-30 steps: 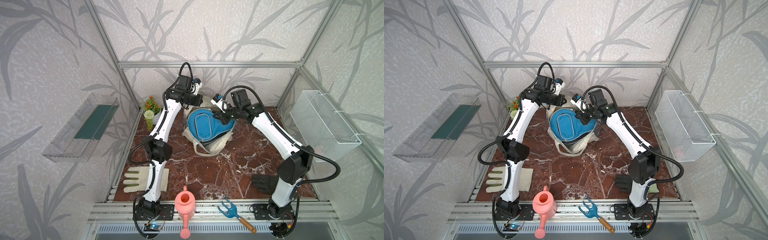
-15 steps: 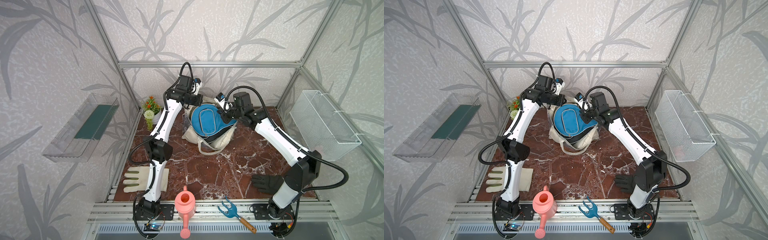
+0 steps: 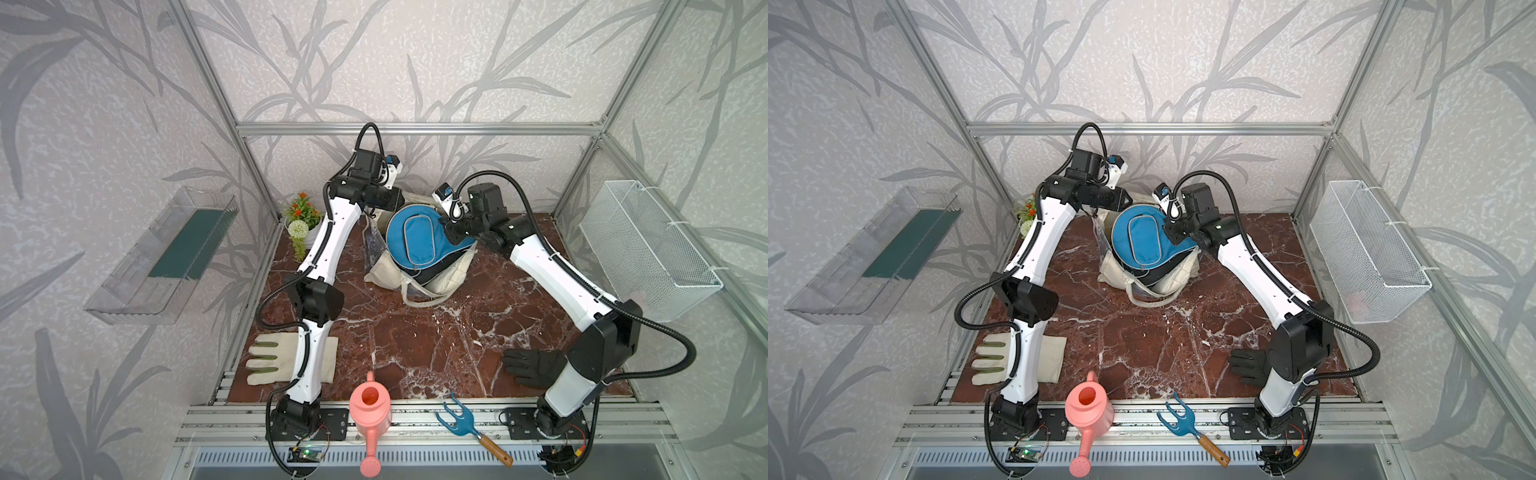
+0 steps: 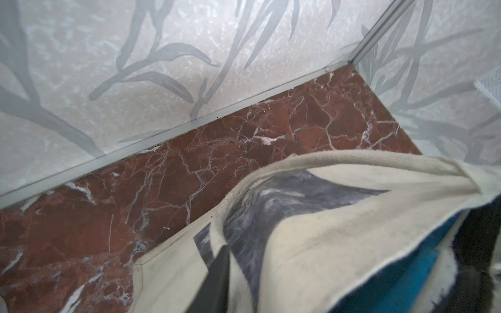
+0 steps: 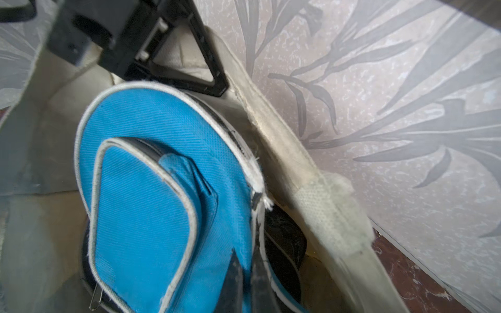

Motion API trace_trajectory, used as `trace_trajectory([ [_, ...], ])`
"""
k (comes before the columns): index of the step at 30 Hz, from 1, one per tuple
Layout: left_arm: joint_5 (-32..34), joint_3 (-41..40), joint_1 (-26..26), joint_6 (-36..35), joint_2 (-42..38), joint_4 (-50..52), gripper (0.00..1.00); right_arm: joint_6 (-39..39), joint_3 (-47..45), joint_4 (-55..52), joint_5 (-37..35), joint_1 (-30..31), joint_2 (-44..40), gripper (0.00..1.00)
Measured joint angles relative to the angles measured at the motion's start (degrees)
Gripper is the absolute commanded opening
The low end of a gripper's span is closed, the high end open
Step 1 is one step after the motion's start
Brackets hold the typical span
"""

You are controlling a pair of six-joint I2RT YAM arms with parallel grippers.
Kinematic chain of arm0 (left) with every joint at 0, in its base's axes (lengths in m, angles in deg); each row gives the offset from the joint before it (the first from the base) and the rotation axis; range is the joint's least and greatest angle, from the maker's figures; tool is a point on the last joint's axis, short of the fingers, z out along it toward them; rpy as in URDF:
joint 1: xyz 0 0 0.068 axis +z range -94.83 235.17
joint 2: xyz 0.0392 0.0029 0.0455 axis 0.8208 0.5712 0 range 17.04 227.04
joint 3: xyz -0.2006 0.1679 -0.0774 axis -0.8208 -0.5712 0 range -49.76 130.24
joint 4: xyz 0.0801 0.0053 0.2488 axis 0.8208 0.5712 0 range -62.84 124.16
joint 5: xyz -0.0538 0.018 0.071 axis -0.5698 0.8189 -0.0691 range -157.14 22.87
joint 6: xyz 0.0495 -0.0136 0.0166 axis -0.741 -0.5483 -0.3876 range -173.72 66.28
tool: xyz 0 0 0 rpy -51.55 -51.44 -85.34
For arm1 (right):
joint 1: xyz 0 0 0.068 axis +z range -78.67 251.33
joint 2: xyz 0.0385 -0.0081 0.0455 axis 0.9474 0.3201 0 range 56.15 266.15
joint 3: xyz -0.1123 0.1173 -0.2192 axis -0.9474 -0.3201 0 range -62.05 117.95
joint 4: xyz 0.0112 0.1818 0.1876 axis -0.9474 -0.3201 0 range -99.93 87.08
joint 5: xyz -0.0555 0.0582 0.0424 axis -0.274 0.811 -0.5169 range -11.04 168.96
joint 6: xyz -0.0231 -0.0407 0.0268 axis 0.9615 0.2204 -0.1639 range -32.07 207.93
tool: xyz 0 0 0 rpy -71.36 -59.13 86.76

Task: Remove the ping pong set from the canvas bag
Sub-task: Pick up the ping pong set from the canvas bag.

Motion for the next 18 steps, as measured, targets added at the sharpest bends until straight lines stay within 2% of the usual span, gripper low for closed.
trace_trajectory([
  [3, -0.1, 0.2, 2.3, 0.2, -1.5, -0.5, 0.61, -0.6, 1.2, 0.2, -0.3, -0.6, 1.0, 0.00],
  [7, -0.6, -0.5, 4.7, -0.7, -5.0, -1.9, 0.66, -1.1, 1.3, 1.0, -0.9, -1.1, 1.3, 0.00],
  [13, -6.6, -10.8, 4.7, -3.7, -13.8, -4.1, 0.71, -1.9, 1.3, 1.4, -1.0, -1.1, 1.3, 0.00],
  [18, -13.4, -18.8, 3.1, -7.6, -16.4, -4.7, 0.73, -2.3, 1.3, 1.8, -0.7, -1.1, 1.6, 0.00],
])
